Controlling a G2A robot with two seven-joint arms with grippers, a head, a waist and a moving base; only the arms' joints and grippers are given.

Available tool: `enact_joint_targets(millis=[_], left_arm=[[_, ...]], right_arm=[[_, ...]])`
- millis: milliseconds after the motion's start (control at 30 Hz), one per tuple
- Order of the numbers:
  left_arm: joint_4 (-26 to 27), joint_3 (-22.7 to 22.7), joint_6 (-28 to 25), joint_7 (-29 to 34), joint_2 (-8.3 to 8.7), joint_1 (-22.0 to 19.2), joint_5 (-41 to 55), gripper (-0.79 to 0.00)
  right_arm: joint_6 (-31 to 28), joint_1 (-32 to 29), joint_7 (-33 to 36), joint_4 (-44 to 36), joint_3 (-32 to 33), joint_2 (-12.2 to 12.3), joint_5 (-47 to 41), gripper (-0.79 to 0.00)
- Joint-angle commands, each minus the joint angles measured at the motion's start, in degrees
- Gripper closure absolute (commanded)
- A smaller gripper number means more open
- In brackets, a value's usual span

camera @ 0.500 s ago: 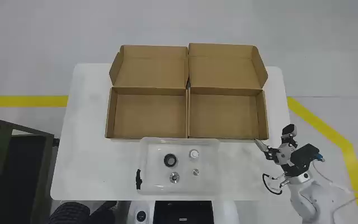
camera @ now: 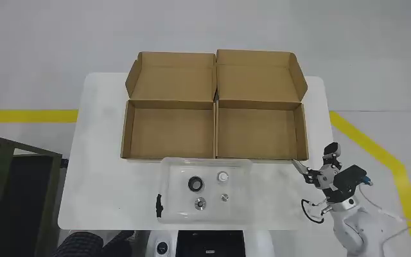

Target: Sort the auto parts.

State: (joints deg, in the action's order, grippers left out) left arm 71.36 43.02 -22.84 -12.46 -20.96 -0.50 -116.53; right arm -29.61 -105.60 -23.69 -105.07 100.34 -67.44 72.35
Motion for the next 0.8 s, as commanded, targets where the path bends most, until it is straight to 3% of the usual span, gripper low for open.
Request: enact_joint_targets(millis=[0,367,767], left_arm=[[0.0,0.0,0.0,0.0,0.00,0.0,0.0,-0.785],[0.0,0.0,0.0,0.0,0.00,0.0,0.0,-0.785],[0.0,0.0,0.0,0.0,0.00,0.0,0.0,-0.785]], right_arm=[[0.0,0.0,0.0,0.0,0.0,0.0,0.0,-0.784],[-0.7,1.0,2.4,-0.9,-1.1,0.0,0.0,-0.785],[-7.5,2.8,9.6,-5.0,-4.6,0.5,1.5,-0.785]])
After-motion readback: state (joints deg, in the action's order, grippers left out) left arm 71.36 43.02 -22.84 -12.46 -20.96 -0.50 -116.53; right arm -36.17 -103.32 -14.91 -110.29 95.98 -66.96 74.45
